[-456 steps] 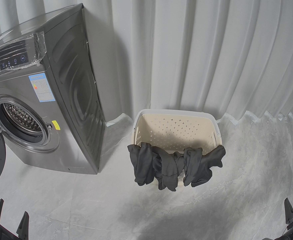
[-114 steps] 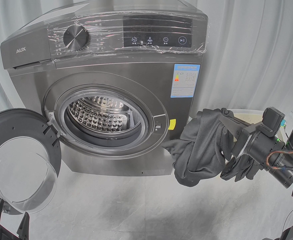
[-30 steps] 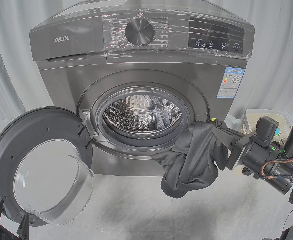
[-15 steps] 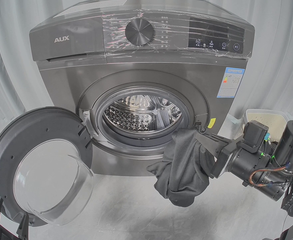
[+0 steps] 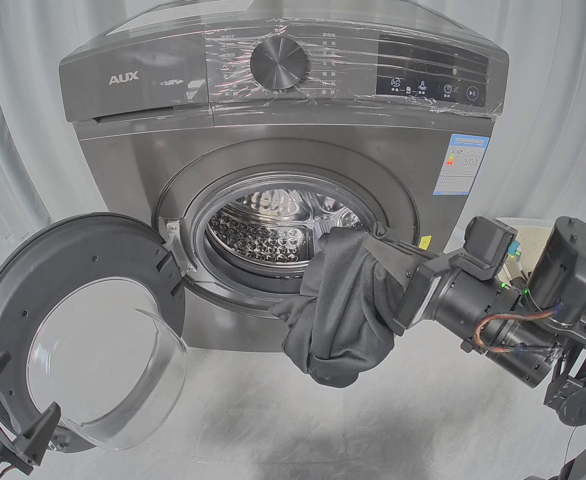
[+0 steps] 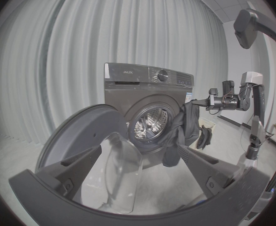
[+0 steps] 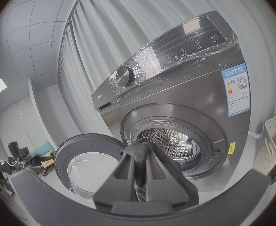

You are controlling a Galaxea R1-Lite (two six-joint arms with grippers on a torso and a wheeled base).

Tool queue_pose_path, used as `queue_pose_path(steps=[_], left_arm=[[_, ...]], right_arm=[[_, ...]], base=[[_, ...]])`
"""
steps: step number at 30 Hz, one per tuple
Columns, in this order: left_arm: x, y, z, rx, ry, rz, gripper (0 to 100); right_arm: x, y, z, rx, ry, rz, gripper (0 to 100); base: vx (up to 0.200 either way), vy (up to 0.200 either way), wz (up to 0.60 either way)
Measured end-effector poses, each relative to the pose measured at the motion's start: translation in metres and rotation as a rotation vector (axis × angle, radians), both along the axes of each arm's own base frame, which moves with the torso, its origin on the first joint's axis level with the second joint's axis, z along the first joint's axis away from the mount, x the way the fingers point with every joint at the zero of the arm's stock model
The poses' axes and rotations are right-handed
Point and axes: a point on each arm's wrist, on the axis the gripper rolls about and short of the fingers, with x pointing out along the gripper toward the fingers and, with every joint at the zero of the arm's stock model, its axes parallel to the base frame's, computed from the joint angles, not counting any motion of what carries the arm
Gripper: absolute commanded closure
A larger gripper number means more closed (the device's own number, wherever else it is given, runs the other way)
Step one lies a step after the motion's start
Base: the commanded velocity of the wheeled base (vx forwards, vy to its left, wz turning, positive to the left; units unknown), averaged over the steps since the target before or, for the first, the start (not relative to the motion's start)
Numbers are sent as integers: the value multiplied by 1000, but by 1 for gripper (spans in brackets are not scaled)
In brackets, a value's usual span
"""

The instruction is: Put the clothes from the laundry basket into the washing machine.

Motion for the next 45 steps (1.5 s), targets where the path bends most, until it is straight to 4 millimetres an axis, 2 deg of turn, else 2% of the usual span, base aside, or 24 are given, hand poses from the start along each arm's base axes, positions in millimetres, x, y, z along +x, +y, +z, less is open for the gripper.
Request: queue_pose_path(steps=[7, 12, 16, 23, 31, 37, 45], left_arm=[[51, -7, 23, 4, 78, -149, 0], [88, -27, 30, -10, 110, -268, 0], [113, -49, 28, -15, 141, -321, 0], [151, -81, 11, -7, 228, -358, 0], [176, -109, -9, -3, 291, -375, 0], [186, -126, -28, 17, 367, -399, 0], [201, -142, -47, 21, 398, -423, 0]], right_arm=[[11, 14, 0, 32, -9, 1, 100], [19, 25, -7, 34, -4, 2, 100], [24, 31, -12, 29, 5, -8, 100], [32, 42, -25, 4, 30, -37, 100], [40, 51, -25, 6, 29, -49, 100], [47, 57, -20, 22, 21, -78, 100], [47, 60, -19, 27, 19, -76, 100]], base=[[0, 0, 0], [0, 0, 0], [0, 0, 0], [0, 0, 0], [0, 0, 0], [0, 0, 0], [0, 0, 0]])
